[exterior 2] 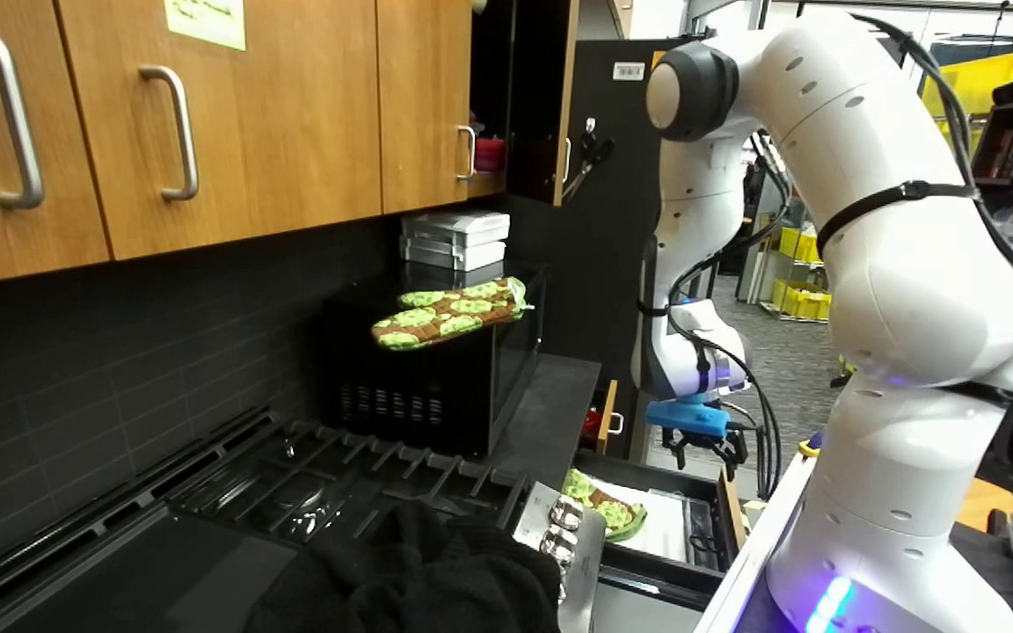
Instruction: Close the top drawer to the left
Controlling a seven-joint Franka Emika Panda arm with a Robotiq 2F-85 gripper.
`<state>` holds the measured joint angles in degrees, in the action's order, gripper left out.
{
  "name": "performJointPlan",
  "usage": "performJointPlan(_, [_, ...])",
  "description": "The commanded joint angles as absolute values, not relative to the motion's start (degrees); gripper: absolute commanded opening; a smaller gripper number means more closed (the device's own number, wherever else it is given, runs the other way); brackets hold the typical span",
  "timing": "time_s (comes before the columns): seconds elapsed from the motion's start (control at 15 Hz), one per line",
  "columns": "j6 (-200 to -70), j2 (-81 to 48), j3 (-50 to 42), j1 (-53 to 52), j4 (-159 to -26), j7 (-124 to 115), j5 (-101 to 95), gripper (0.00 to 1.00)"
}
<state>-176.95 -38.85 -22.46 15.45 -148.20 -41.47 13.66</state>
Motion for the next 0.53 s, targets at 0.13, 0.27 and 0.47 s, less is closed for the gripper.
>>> performJointPlan(0.13, [-177.47, -42.40, -21.82, 14.95, -145.44, -37.61, 18.15, 1.00])
performJointPlan(0.27, [-177.45, -43.31, -21.80, 14.74, -144.73, -37.56, 18.96, 1.00])
performJointPlan(0.47, [-177.45, -43.34, -21.81, 14.74, -144.66, -37.55, 19.01, 1.00])
